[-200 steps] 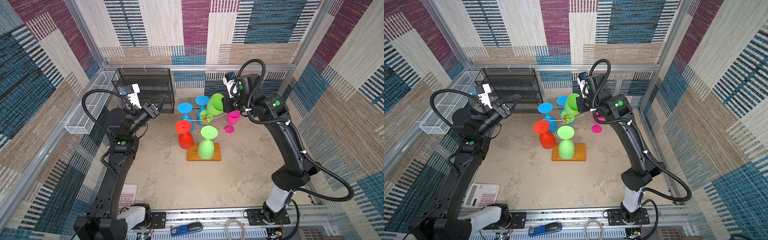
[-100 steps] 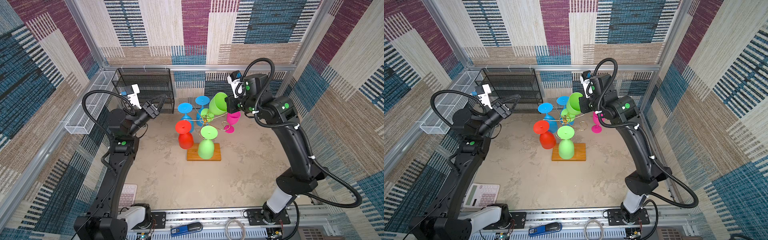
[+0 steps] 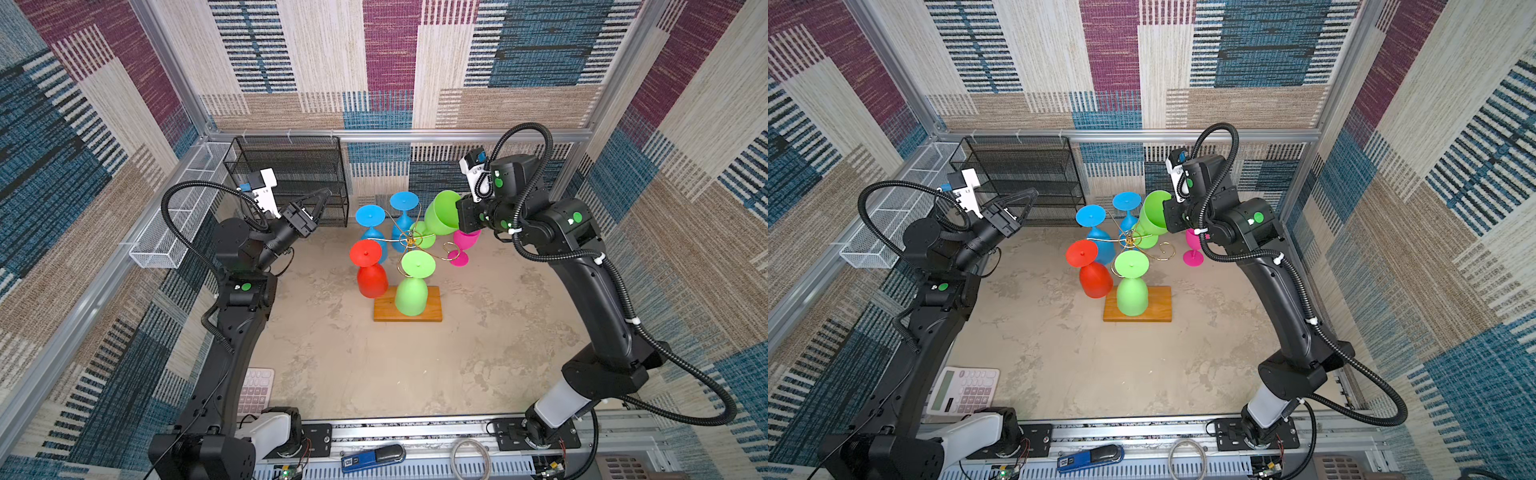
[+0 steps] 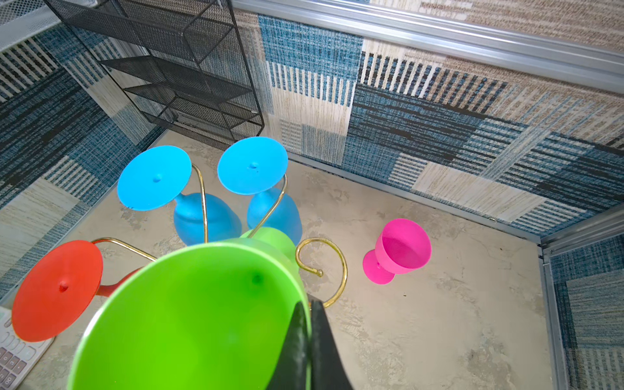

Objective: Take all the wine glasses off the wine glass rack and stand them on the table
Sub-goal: 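Carry the green glass away from the rack past the magenta glass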

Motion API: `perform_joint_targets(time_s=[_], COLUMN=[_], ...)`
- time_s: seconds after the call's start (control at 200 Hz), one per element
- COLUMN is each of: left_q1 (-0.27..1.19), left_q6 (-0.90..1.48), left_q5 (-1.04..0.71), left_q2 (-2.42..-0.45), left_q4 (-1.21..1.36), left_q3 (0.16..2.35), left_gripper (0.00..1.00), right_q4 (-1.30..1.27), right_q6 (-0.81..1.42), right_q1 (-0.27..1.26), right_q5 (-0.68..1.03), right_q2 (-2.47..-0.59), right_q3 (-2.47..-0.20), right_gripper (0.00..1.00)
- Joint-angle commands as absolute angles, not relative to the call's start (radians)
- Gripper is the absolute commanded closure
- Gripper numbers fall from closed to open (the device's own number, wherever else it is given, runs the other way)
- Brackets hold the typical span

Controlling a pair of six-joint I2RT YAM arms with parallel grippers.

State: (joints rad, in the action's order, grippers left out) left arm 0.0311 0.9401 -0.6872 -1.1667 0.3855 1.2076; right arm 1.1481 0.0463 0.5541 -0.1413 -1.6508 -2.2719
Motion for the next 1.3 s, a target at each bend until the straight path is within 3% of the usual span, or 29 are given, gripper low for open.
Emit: perform_joint_targets(time_s=[0.0, 0.876, 1.297], left_q1=[0.027, 0.017, 0.011], left_q6=[0.944, 0.95, 0.951], left_q5=[-0.693, -0.695, -0.695], left_q2=[-1.159, -1.161, -1.155], left_q4=[0.41, 0.416, 0.414], left_q3=[1.206, 1.195, 1.188], left_gripper=[0.56, 0.53, 0.52], right_q4=[1.116, 1.058, 0.869], right_q6=[0.037, 0.041, 0.05], right_q1=[0.554, 0.555, 0.553], right_q5=[-0.177, -0.218, -0.145], right_q2=[-1.66, -1.567, -1.42], right_q3=[-2.295, -2.2, -2.041], right_gripper=[1.0, 1.0, 1.0])
